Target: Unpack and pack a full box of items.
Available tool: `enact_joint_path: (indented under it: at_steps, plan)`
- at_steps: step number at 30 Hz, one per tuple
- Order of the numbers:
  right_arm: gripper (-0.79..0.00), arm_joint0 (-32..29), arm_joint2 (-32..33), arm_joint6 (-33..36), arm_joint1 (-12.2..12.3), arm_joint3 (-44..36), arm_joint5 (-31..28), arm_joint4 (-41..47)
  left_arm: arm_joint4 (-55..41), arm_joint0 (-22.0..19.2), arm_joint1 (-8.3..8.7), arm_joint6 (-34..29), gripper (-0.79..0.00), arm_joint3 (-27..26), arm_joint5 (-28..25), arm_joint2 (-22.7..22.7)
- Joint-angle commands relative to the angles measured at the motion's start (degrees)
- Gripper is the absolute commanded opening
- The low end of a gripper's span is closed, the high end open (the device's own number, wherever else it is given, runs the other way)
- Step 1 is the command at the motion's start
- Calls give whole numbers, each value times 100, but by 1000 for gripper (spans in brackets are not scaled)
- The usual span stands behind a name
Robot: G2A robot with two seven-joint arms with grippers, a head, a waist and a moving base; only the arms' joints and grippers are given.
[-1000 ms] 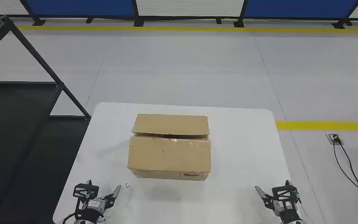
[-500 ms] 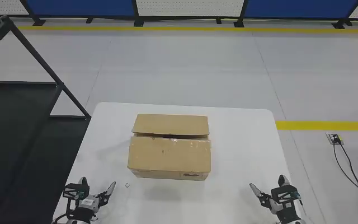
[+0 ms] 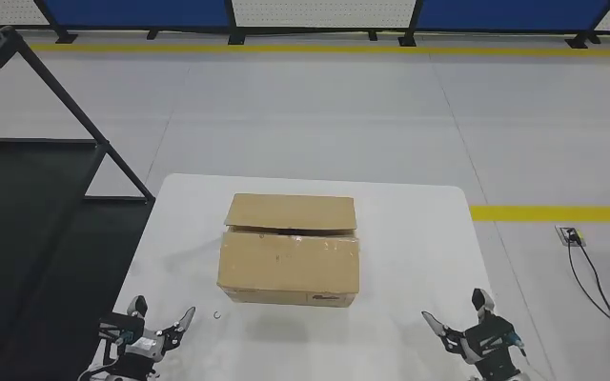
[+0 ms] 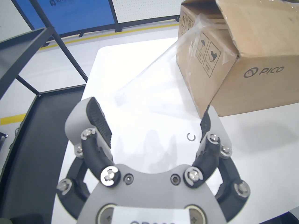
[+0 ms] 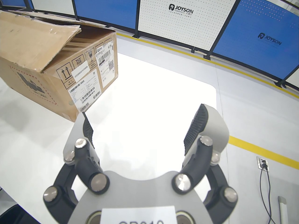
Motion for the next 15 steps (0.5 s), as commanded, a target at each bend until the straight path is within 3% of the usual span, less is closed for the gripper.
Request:
enact_joint_path:
  at_steps: [1, 6, 15]
  plan:
    - [0, 0, 0, 1, 0, 0, -2, 0, 0, 0, 0, 0, 0, 0, -1, 0]
    - [0, 25, -45, 44, -3, 69, -119, 145, -24, -23, -2, -35, 0, 5, 7, 2]
    - [0, 656, -96, 498, 46, 265, -1599, 1126, -295, -473, 16, -391, 0, -20, -488, -70]
